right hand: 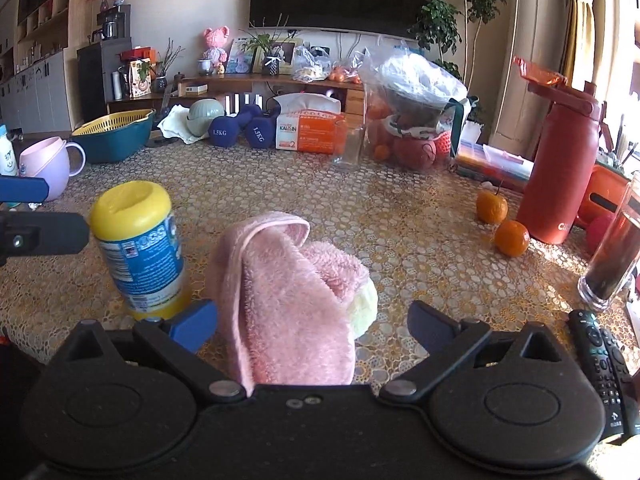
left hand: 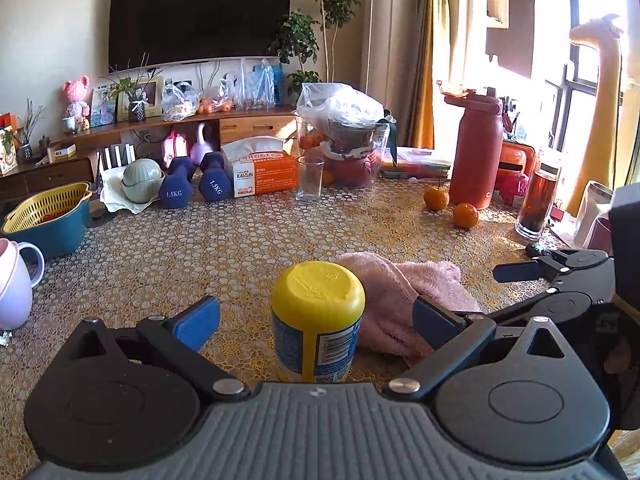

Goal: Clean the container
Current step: 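Grasp the pink towel with the right tool while the left tool approaches the canister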

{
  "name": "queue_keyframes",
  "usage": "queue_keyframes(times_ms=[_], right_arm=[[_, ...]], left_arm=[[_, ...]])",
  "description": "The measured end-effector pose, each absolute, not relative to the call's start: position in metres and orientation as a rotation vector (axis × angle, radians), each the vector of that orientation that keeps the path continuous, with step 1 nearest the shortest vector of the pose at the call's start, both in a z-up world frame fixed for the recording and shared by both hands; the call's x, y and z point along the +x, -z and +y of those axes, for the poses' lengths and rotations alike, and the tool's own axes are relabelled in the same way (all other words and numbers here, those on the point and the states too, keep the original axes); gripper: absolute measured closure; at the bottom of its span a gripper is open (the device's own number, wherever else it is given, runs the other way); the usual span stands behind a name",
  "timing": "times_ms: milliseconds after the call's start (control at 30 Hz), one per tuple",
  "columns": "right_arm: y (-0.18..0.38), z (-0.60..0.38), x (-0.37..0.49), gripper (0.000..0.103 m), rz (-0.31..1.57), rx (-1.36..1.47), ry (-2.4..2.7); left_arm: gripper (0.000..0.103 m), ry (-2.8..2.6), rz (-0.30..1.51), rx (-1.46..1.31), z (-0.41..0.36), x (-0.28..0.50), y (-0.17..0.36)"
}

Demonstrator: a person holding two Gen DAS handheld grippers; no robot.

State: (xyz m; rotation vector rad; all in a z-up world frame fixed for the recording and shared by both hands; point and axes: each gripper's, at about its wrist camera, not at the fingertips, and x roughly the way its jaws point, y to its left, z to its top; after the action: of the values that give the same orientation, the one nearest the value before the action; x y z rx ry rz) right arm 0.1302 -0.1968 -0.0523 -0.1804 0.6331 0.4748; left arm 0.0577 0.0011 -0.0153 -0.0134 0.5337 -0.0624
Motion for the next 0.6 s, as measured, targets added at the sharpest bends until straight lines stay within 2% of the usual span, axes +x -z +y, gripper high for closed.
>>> queue_keyframes(times_ms=[467, 567, 600], right_arm=[[0.088, -0.192, 0.206, 0.002, 0.798, -0.066, -0.528], [0.088, -0.19, 0.204, 0.01, 0.784, -0.073, -0.547], [0.088, -0.189, 0.204, 0.017, 0.783, -0.071, -0.557]], left_arm=[[0.001, 0.055, 0.6, 0.06, 0.003, 0.09, 0.049], [0.001, 0.053, 0.619, 0.08, 0.006, 0.092, 0.06], [0.001, 0.052, 0.623, 0.087, 0.006, 0.092, 0.063]])
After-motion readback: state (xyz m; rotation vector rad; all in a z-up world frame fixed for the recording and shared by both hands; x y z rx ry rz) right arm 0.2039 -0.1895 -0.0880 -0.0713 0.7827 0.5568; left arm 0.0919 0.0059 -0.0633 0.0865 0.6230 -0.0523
